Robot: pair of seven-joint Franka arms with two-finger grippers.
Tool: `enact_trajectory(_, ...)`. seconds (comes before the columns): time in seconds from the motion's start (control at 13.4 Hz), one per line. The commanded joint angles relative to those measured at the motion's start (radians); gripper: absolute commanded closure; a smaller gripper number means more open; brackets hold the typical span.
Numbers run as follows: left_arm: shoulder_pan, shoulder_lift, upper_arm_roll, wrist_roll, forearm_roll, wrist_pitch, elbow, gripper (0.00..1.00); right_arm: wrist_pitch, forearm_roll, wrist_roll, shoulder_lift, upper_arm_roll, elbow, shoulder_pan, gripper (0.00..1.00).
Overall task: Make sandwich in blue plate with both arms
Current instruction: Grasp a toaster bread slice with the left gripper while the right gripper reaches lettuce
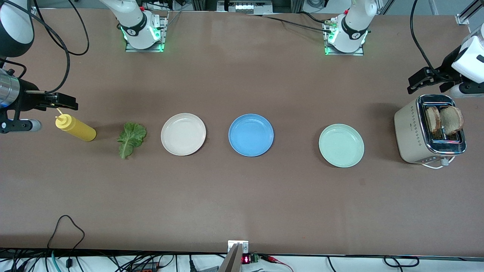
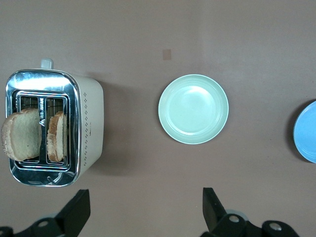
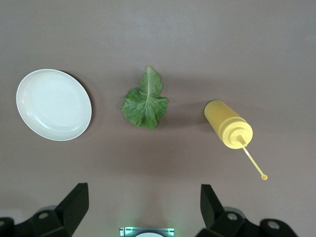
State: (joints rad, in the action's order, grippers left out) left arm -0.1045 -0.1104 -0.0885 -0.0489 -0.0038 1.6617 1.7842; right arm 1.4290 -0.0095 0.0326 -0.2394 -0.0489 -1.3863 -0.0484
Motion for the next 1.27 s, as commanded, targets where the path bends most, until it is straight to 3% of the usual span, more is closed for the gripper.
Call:
enact_trajectory(0.0, 0.002, -0.015, 0.009, 0.001, -0.015, -0.014, 0.003, 0.0, 0.004, -0.007, -0.01, 0.05, -0.002, -0.051, 0.021, 0.0)
enact_trajectory(0.3, -0.011, 0.052, 0.013, 0.006, -0.008, -0.005, -0.032, 0.0, 0.016, -0.009, -0.01, 0.066, -0.002, -0.077, 0.035, 0.0)
enact_trajectory(0.6, -0.179, 0.228, 0.015, 0.175, 0.027, -0.003, -0.14, 0.0, 0.011, -0.01, -0.013, 0.074, -0.002, -0.082, 0.032, 0.0)
enact_trajectory(0.82, -0.257, 0.302, 0.013, 0.262, 0.044, 0.035, -0.129, 0.0, 0.013, -0.009, -0.057, 0.08, -0.002, -0.094, 0.03, 0.0)
enact_trajectory(1.2, -0.271, 0.417, 0.013, 0.267, 0.051, 0.036, -0.126, 0.0, 0.077, -0.004, -0.057, 0.164, -0.002, -0.229, 0.033, 0.0)
